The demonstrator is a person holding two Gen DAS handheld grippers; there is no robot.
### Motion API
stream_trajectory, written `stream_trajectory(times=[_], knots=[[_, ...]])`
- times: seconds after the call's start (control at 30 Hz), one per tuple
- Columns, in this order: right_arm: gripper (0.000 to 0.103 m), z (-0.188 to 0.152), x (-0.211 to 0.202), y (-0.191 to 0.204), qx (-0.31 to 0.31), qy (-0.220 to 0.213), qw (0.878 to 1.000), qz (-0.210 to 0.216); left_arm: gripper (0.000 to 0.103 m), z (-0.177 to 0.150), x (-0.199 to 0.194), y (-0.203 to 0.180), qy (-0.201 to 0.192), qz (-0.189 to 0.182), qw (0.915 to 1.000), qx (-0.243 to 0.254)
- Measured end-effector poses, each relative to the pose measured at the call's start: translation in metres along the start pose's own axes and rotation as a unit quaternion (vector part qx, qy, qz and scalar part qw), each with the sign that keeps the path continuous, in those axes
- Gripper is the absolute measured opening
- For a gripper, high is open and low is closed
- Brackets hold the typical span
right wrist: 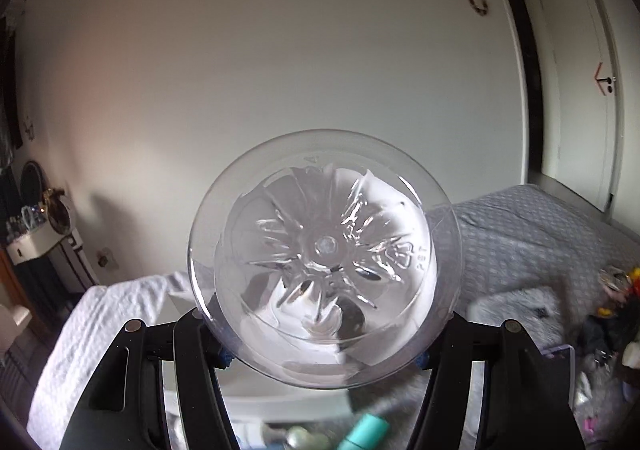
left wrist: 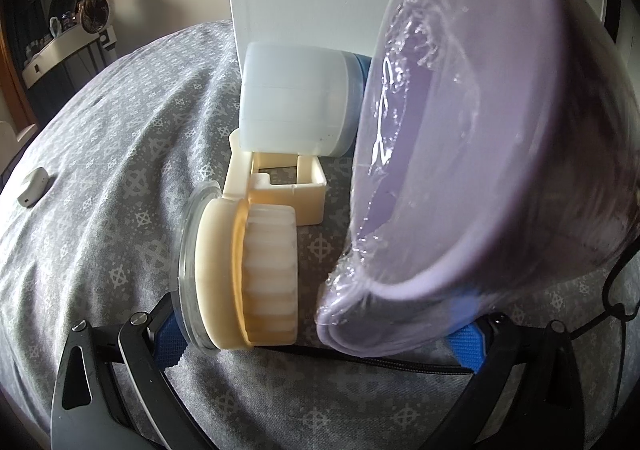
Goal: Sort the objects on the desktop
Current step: 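Lift the white bottle and carry it to the white box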
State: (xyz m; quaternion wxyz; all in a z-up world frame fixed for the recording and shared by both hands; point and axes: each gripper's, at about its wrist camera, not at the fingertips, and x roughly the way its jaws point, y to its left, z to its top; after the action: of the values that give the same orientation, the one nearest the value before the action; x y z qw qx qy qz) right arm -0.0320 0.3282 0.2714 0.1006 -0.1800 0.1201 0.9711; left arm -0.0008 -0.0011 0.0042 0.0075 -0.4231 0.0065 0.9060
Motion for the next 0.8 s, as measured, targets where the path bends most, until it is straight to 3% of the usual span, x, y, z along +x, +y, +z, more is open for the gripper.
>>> stream_trajectory(times=[0.1,0.17,0.33,0.4,0.7,0.8], knots=[[0.061,0.002,0.038,0.015,0.047,0.024,0.997,0.065,0.103,0.0,0.0,0.0,0.0,0.0,1.0,0.0],[0.061,-0.006,0.074,0.013,0.102,0.054,0.988,0.104,0.103,0.0,0.0,0.0,0.0,0.0,1.0,0.0],[0.061,-0.04,0.14,0.004,0.158,0.142,0.969,0.125,0.103,0.0,-0.001,0.0,0.0,0.0,1.0,0.0],[0.061,-0.058,0.154,-0.003,0.174,0.171,0.962,0.122,0.103,0.0,-0.001,0.0,0.0,0.001,1.0,0.001],[0.062,-0.096,0.163,-0.056,0.18,0.207,0.959,0.071,0.103,0.0,-0.003,-0.002,0.0,0.001,1.0,0.001],[0.073,-0.095,0.149,-0.059,0.172,0.204,0.961,0.068,0.103,-0.001,-0.003,-0.002,0.0,0.001,1.0,0.001]])
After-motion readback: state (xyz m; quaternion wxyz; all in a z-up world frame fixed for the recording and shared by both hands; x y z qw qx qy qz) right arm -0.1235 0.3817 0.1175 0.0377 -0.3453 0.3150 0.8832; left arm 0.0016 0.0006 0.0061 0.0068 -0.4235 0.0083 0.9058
